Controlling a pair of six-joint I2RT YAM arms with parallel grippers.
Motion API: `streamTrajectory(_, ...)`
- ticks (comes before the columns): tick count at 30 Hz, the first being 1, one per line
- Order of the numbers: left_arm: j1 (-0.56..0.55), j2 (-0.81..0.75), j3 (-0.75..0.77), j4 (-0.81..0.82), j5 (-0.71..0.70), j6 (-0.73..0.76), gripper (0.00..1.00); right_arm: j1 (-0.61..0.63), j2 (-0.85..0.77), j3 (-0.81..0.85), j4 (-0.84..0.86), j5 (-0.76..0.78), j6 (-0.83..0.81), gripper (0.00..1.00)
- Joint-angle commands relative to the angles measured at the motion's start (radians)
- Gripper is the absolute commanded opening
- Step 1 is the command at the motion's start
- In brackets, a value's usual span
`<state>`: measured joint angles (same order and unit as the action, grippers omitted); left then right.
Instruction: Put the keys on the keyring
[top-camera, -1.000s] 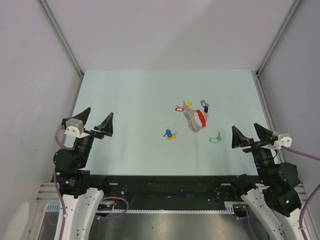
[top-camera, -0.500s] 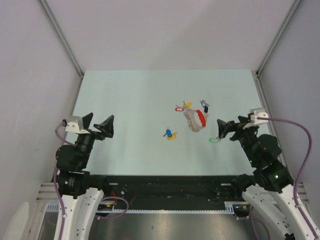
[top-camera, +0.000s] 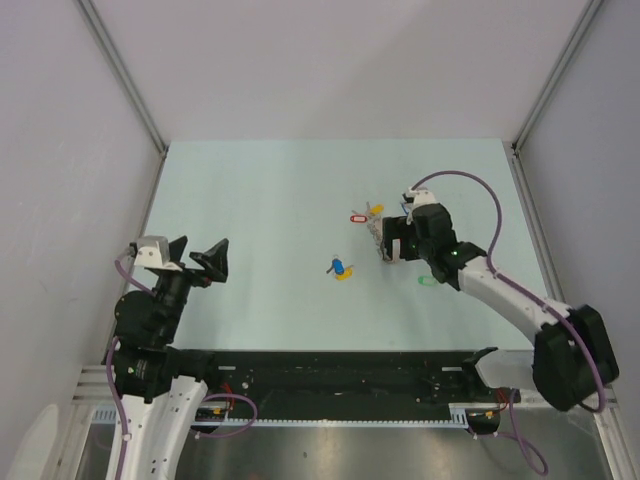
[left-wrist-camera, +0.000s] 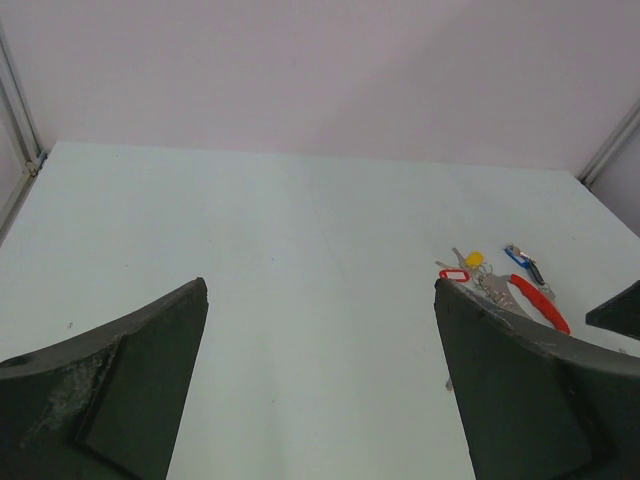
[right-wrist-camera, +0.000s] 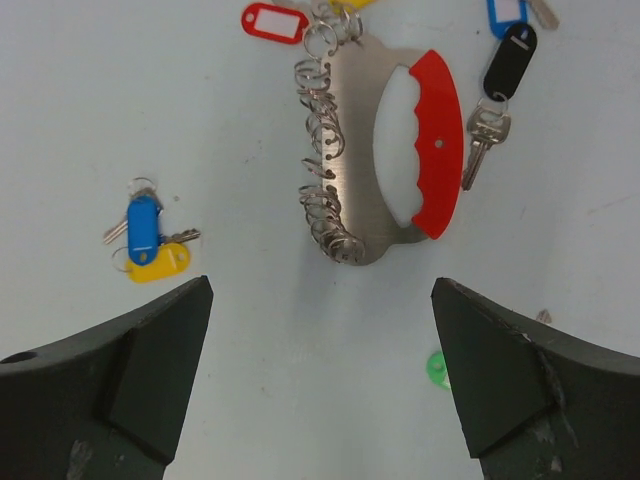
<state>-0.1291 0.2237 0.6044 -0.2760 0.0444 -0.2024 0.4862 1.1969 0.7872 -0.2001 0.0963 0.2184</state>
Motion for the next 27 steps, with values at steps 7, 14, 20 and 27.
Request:
streamTrajectory(7, -0.014, -0.003, 0.018, -0.008, -0.011, -0.005, 1.00, -0.012, 0.361, 0.119, 0.292, 0.011, -0.008, 0.78)
streamTrajectory(14, -0.012, -0.003, 0.023, -0.014, -0.008, -0.003, 1.00, -0.012, 0.541, 0.194, 0.338, -0.001, -0.047, 0.73)
streamTrajectory(20, -0.012, 0.008, 0.023, -0.012, 0.000, -0.003, 1.00, 0.006, 0.604, 0.222, 0.318, -0.004, -0.079, 0.58)
streamTrajectory(27, -0.012, 0.016, 0.023, -0.019, -0.003, -0.003, 1.00, 0.083, 0.586, 0.219, 0.144, 0.016, -0.083, 0.41)
